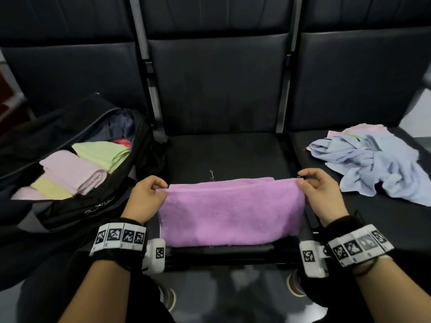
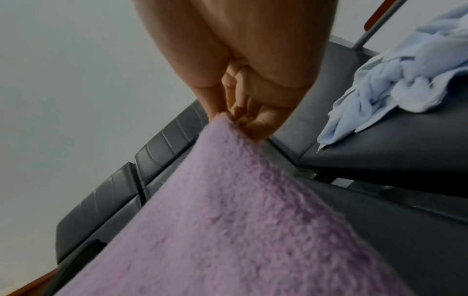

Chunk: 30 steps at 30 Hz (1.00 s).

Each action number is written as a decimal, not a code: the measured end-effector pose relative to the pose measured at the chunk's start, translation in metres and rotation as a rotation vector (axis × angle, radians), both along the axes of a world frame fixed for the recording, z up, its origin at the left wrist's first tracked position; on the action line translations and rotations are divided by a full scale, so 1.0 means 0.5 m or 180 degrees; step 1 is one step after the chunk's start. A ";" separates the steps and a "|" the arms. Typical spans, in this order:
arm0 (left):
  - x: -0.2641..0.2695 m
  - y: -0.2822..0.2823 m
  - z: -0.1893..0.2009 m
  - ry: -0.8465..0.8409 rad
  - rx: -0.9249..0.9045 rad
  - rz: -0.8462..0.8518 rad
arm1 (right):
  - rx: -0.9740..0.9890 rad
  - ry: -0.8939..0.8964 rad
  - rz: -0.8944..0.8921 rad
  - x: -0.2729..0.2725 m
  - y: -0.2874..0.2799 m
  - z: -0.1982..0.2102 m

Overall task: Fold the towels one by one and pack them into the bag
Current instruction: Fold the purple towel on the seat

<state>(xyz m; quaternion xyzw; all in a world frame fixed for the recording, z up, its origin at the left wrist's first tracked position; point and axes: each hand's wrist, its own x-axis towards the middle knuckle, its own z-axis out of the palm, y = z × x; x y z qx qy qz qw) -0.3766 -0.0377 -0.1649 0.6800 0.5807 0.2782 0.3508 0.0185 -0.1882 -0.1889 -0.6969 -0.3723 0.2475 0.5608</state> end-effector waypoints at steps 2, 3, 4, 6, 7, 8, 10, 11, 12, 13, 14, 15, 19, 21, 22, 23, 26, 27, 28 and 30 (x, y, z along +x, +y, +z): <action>0.009 0.012 -0.011 -0.0014 0.0076 0.0144 | -0.0019 -0.0019 -0.0037 0.000 0.023 -0.004; 0.013 0.019 -0.016 -0.0013 0.0107 0.0211 | -0.0011 -0.0045 -0.0051 0.001 0.034 -0.006; 0.016 0.027 -0.020 -0.0011 0.0131 0.0265 | -0.0005 -0.0076 -0.0062 0.002 0.046 -0.007; 0.020 0.045 -0.028 0.0004 0.0144 0.0325 | -0.0051 -0.0158 -0.0085 0.003 0.068 -0.010; 0.022 0.054 -0.032 0.0013 0.0148 0.0340 | -0.0091 -0.0229 -0.0103 0.004 0.078 -0.012; 0.026 0.067 -0.041 0.0020 0.0146 0.0360 | -0.0153 -0.0298 -0.0135 0.006 0.093 -0.018; 0.034 0.086 -0.059 -0.0027 0.0103 0.0426 | -0.0320 -0.0395 -0.0187 0.009 0.113 -0.029; 0.039 0.093 -0.072 -0.0030 0.0047 0.0461 | -0.0467 -0.0433 -0.0186 0.010 0.121 -0.039; 0.042 0.096 -0.083 0.0026 -0.0043 0.0461 | -0.0676 -0.0515 -0.0163 0.011 0.124 -0.052; 0.043 0.095 -0.097 0.0138 -0.0170 0.0428 | -0.0950 -0.0650 -0.0113 0.012 0.120 -0.068; 0.040 0.091 -0.113 0.0285 -0.0317 0.0370 | -0.1238 -0.0803 -0.0054 0.012 0.111 -0.088; 0.033 0.083 -0.129 0.0438 -0.0441 0.0305 | -0.1479 -0.0931 0.0024 0.011 0.100 -0.108; 0.002 0.033 -0.161 0.0802 -0.0710 0.0113 | -0.1889 -0.1062 0.0152 -0.001 0.074 -0.156; 0.001 0.018 -0.162 0.0837 -0.0682 0.0108 | -0.2017 -0.1072 0.0211 -0.010 0.078 -0.155; 0.003 0.013 -0.160 0.0817 -0.0641 0.0092 | -0.2044 -0.1036 0.0216 -0.014 0.082 -0.152; 0.005 0.009 -0.159 0.0801 -0.0608 0.0069 | -0.2063 -0.0941 0.0202 -0.017 0.085 -0.147; 0.004 0.002 -0.157 0.0799 -0.0563 0.0023 | -0.2057 -0.0456 0.0185 -0.023 0.080 -0.133; 0.002 -0.001 -0.157 0.0806 -0.0569 0.0012 | -0.2016 -0.0285 0.0161 -0.023 0.075 -0.125; 0.000 -0.003 -0.157 0.0812 -0.0586 -0.0001 | -0.1934 -0.0118 0.0127 -0.022 0.070 -0.115; 0.002 -0.009 -0.156 0.0789 -0.0639 -0.0048 | -0.1753 0.0196 0.0019 -0.015 0.057 -0.095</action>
